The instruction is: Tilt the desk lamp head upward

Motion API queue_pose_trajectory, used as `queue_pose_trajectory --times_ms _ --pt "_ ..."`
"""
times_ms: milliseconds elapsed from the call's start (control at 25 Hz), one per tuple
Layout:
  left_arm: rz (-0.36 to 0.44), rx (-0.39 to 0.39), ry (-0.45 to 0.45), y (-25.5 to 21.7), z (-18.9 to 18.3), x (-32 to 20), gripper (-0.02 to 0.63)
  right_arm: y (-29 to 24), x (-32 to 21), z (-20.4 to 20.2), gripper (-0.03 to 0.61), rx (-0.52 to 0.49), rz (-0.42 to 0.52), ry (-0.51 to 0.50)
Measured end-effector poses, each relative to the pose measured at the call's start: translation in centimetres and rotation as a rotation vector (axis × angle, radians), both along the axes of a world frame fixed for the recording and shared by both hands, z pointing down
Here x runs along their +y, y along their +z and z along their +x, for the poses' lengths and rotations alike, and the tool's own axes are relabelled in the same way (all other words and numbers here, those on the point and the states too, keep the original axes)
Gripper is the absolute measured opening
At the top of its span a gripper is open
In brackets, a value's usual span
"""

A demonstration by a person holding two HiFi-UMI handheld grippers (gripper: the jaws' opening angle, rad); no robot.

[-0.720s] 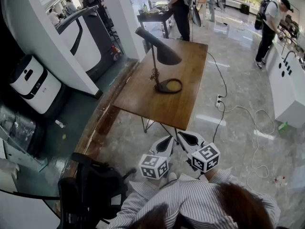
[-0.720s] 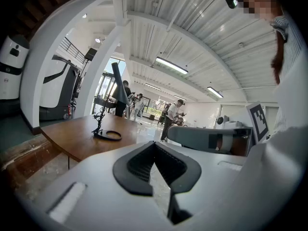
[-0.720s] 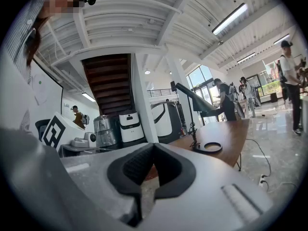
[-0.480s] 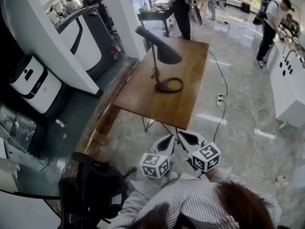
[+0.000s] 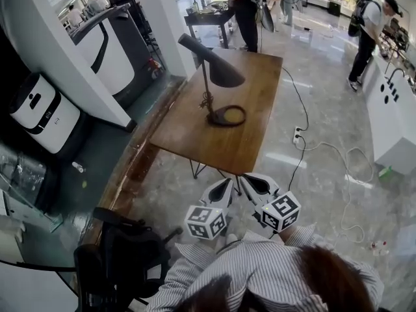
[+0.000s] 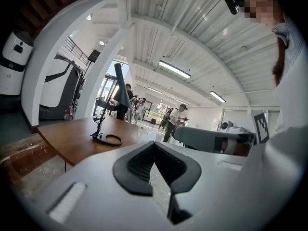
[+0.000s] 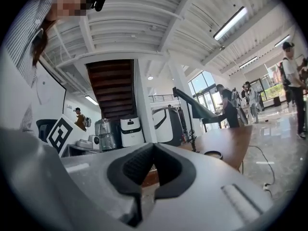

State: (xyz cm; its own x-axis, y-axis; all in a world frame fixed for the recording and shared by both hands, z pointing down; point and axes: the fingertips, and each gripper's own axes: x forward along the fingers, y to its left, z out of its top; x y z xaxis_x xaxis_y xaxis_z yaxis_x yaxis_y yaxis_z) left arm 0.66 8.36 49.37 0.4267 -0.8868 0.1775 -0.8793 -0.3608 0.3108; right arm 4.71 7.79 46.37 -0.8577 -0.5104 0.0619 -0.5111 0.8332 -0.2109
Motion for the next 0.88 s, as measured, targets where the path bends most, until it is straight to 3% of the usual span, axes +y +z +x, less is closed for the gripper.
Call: queue_pose_trajectory --times_ms 160,400,880 --pt "0.030 -0.009 -0.007 -0.4 0.0 -0.8 0.003 0.5 -1.3 0.7 0.000 0.003 -0.019 0.020" --pt "0.003 0.023 -0.034 1.3 -0.6 -3.2 0.003 1.9 -2.8 0.4 0.000 -0.016 -0.048 -0.016" --pt "0.007 0.025 -0.013 0.7 -7.3 -14.4 0.003 0.8 -15.5 -5.6 0.000 -0.047 -0.034 0.056"
